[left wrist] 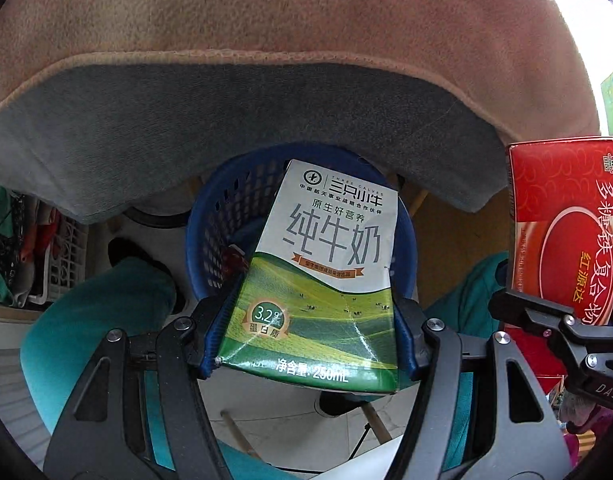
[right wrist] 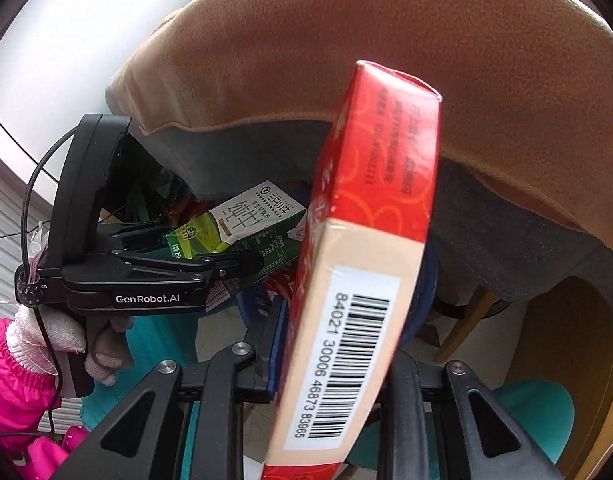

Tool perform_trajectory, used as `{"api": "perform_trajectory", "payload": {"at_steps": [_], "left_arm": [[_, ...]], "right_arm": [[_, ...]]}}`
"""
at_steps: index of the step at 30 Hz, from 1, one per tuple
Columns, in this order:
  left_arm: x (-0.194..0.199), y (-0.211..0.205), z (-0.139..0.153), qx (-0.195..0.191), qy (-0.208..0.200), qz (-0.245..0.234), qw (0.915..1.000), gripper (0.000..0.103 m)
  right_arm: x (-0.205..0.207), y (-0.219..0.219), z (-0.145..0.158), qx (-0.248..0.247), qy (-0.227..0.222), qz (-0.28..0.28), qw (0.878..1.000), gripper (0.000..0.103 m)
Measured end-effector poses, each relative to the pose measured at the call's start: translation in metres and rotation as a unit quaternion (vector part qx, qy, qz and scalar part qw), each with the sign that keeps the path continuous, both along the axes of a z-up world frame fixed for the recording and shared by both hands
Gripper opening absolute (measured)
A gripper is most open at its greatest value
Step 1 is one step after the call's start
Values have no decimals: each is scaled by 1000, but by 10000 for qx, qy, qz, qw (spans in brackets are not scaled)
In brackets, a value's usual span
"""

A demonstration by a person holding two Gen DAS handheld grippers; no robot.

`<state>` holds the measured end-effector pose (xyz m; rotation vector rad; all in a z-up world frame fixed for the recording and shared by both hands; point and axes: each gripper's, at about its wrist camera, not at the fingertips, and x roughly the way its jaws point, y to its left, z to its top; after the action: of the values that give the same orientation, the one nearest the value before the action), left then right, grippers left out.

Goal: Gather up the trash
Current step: 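Carry the milk carton and red box down to the blue basket with both tools, then open both tools over the basket to drop the carton and box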

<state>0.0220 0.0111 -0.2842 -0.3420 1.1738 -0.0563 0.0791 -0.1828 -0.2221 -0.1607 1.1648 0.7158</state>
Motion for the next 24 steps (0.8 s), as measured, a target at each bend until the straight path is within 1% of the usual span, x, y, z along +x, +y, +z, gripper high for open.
{"api": "perform_trajectory", "payload": {"at_steps": [2, 3, 6, 8, 13, 14, 15, 20, 21, 22, 24], "left_arm": [[3, -1, -4, 16, 14, 0, 10000, 67], [-4, -6, -2, 40, 16, 9, 10000, 67], [-1, -4, -5, 32, 36, 32, 10000, 67], [-5, -9, -6, 69, 50, 30, 10000, 67], [-3, -11, -11, 157, 93, 9, 9998, 67], [1, -10, -9, 178, 99, -3, 9998, 67], [0, -11, -10, 204, 98, -7, 9997, 67], [1, -14, -6, 304, 93, 19, 9995, 67], [1, -15, -5, 332, 79, 33, 9994, 67], [1, -15, -5, 347, 71, 41, 9994, 67], [0, -16, -4, 366, 89, 45, 9993, 67]], "right_arm": [[-3, 10, -5, -65, -4, -7, 10000, 24], [-2, 15, -7, -102, -1, 14, 9999, 24], [-3, 26, -14, -229, -24, 45, 9997, 25], [-2, 33, -18, -293, -22, 33, 9996, 25], [1, 43, -26, -347, -42, 4, 9994, 26], [3, 47, -30, -364, -64, 0, 9993, 27], [3, 49, -31, -391, -90, -3, 9992, 29], [9, 61, -41, -519, -225, -47, 9984, 30], [10, 62, -41, -536, -231, -83, 9983, 34], [12, 63, -43, -536, -236, -118, 9982, 44], [12, 64, -41, -517, -254, -154, 9982, 53]]}}
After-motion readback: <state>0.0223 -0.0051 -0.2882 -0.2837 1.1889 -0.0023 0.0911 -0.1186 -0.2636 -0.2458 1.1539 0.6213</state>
